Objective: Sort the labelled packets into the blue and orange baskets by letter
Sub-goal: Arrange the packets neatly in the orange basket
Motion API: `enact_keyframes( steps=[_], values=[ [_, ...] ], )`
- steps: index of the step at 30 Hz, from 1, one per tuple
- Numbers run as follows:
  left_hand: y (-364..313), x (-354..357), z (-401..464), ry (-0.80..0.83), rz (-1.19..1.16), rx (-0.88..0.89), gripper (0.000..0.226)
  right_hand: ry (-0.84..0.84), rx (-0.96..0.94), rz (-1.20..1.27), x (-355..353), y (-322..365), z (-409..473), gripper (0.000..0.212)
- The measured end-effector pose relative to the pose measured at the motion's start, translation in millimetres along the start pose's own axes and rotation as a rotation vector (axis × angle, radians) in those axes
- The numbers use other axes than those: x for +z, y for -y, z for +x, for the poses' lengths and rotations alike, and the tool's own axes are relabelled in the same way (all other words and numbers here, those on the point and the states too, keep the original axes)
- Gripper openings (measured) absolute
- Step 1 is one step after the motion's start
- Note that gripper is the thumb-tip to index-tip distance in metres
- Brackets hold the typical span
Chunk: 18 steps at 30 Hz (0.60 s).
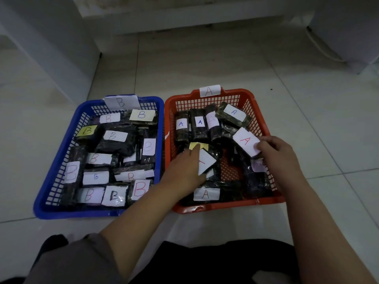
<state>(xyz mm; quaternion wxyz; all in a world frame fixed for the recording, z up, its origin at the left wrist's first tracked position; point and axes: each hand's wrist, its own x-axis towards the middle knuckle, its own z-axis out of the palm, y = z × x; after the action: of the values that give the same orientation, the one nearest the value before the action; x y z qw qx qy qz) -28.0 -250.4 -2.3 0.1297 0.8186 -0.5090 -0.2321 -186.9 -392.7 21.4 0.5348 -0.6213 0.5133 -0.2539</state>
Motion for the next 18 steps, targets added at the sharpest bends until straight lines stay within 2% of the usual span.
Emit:
enact_keyframes(
  steps=[3, 8, 10, 15, 18],
  values=[
    [3.6, -7.6, 2.0, 0.033, -0.129, 0.016, 0.092, -0.016, -0.059, -0.081, -1.0, -1.4, 0.1, 0.017],
    [7.7, -18.5, 6.7, 0.13, 0.022, 0.088, 0.077, -0.049, -0.173, -0.177, 0.5, 2.6, -1.9, 0.022],
    [8.9, -21.8, 10.0, 0.191, -0.014, 0.06, 0.08, 0.018, -0.17, -0.225, 4.3, 2.7, -2.0, 0.023],
    [3.2, -38.6, 9.4, 0.301, -0.186, 0.061, 0.101, 0.363, -0.22, -0.477, 16.1, 1.4, -9.4, 0.013],
    [-5.7, -33.1, 9.5, 0.281, -0.177, 0.16, 0.1, 0.382, -0.215, -0.525, 18.4, 1.6, -10.1, 0.01]
  ],
)
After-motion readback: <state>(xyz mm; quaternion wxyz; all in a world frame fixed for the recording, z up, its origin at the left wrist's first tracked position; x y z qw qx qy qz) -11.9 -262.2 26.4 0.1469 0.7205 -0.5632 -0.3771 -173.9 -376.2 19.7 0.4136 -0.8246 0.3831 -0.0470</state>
